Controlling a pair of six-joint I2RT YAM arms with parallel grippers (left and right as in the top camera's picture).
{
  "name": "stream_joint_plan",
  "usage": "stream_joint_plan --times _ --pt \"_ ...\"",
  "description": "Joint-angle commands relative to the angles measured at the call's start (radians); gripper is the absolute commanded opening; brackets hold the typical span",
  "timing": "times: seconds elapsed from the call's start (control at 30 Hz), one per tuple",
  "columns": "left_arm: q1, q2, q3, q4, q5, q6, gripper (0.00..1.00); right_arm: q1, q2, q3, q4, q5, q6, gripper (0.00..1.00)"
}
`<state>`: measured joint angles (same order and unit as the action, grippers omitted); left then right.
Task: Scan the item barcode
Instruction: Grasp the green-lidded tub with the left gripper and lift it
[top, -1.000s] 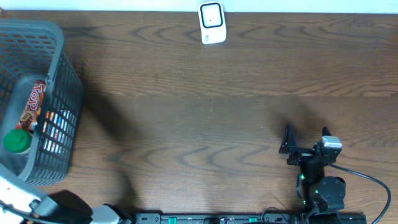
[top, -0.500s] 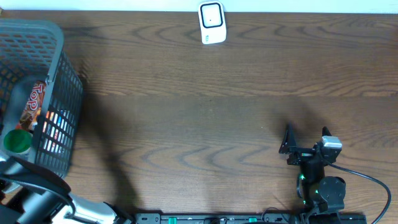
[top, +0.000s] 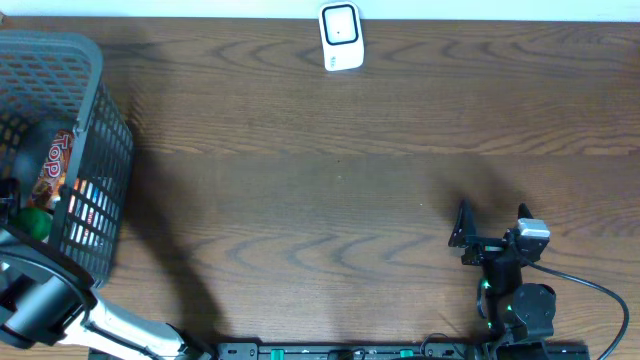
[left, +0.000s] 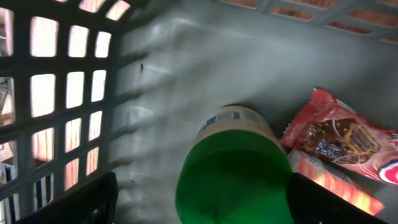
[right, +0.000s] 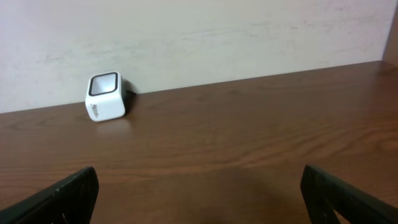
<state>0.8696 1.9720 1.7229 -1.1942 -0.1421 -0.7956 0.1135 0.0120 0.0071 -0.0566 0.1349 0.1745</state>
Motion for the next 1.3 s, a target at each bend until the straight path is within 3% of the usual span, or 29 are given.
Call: stream_joint_plan --times 0.0,0.5,0.97,1.27 --pt "0.002 0.043 -0.006 -0.003 -0.023 0.017 0.87 -0.001 -0.007 -0.002 -0.003 0.006 -0.011 0.99" --pt "-0.011 0.052 -0.006 -0.002 -0.023 0.026 0.87 -0.001 -0.007 -0.002 -0.003 0.006 -0.011 0.99" --pt "-0.011 -0.092 -0.003 0.014 -0.024 0.032 0.87 -0.001 -0.007 -0.002 -0.003 0.006 -0.011 0.99" --pt "-0.012 -0.082 -0.005 0.018 -0.024 0.040 0.87 -0.001 -0.007 -0.002 -0.003 0.006 -0.011 0.99"
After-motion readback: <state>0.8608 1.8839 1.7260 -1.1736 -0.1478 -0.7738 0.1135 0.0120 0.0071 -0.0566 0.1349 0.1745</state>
